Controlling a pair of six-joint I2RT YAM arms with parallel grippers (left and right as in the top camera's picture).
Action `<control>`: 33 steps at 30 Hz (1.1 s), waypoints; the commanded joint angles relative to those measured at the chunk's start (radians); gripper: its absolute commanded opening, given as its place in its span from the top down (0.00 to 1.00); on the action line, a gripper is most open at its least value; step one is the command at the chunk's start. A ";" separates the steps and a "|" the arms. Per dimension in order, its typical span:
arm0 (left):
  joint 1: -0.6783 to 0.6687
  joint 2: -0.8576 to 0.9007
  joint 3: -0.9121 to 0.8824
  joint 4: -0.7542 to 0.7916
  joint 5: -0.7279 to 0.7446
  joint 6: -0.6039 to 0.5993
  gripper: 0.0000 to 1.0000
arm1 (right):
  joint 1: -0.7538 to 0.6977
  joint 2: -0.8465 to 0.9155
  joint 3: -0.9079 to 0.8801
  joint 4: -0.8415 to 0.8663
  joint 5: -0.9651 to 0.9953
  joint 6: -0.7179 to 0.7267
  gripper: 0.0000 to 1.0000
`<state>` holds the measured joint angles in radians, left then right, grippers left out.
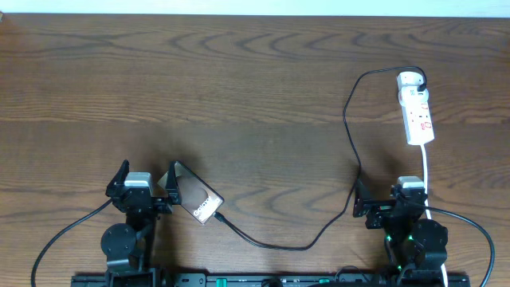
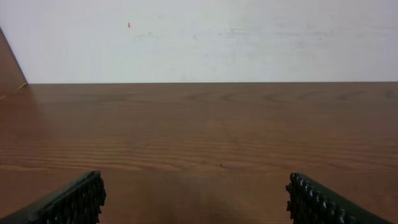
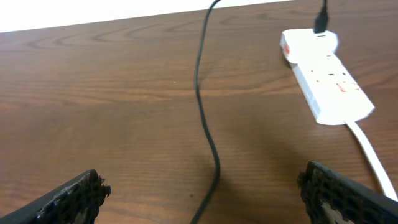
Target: Plug charger to phone and switch on socket
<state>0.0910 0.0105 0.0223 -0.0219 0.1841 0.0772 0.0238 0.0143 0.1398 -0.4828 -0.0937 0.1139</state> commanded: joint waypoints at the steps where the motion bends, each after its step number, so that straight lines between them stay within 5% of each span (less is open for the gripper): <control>1: 0.004 -0.006 -0.018 -0.034 0.003 -0.008 0.08 | 0.006 -0.009 -0.005 0.000 0.062 0.029 0.01; 4: 0.004 -0.006 -0.018 -0.034 0.003 -0.008 0.08 | 0.006 -0.009 -0.010 0.029 0.117 0.068 0.01; 10: 0.004 -0.006 -0.018 -0.034 0.003 -0.008 0.08 | 0.015 -0.009 -0.133 0.512 0.130 0.080 0.01; 14: 0.004 -0.006 -0.018 -0.034 0.003 -0.008 0.08 | 0.029 -0.010 -0.135 0.407 0.154 0.088 0.01; 33: 0.004 -0.006 -0.018 -0.034 0.003 -0.008 0.08 | 0.029 -0.008 -0.134 0.409 0.125 0.034 0.01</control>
<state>0.0910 0.0105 0.0223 -0.0219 0.1841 0.0772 0.0456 0.0109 0.0090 -0.0731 0.0303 0.1638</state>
